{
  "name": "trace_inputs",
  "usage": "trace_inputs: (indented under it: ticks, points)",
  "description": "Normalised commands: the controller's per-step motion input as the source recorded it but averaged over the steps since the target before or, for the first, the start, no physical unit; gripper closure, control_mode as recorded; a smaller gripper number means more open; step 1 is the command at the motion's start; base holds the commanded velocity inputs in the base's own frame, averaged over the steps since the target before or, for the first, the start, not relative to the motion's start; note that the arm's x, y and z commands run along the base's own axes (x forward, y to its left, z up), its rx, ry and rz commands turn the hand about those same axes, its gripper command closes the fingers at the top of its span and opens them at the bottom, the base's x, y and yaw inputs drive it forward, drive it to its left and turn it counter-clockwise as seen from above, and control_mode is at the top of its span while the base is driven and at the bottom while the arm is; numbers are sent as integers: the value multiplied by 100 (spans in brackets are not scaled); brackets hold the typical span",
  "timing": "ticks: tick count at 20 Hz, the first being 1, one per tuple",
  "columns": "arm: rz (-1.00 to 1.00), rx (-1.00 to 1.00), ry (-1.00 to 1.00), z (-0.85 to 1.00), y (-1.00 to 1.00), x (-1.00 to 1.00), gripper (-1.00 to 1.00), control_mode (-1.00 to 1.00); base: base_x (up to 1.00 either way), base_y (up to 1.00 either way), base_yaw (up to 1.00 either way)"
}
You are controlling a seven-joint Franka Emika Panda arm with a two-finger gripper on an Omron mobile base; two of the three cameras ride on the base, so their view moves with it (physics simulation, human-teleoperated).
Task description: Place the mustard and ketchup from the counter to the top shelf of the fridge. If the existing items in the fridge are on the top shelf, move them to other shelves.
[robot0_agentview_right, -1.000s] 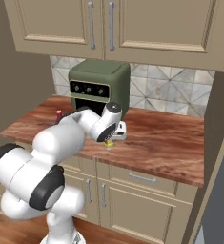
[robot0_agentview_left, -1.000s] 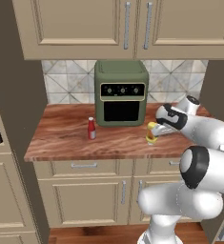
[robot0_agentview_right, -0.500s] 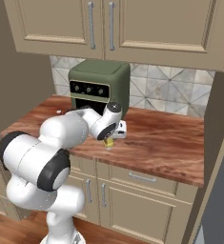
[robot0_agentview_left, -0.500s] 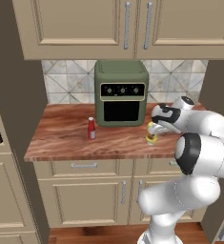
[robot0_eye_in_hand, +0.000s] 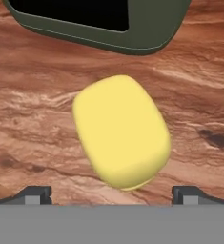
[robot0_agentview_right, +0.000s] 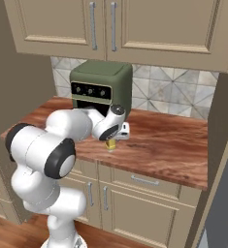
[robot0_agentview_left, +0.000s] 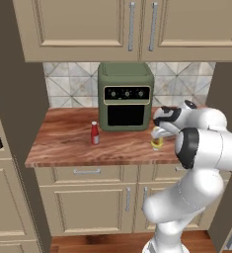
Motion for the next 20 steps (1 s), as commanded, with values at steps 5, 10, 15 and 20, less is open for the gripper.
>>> trace_inputs:
  ticks: [5, 10, 15, 20]
  points:
    - [0, 0, -6, -11, 0, 17, -100, -100, 0, 0, 0]
    - [0, 0, -6, -16, 0, 14, -100, -100, 0, 0, 0]
    - [0, 0, -4, -14, 0, 14, -100, -100, 0, 0, 0]
    - [0, 0, -2, -6, 0, 9, 100, -100, 0, 0, 0]
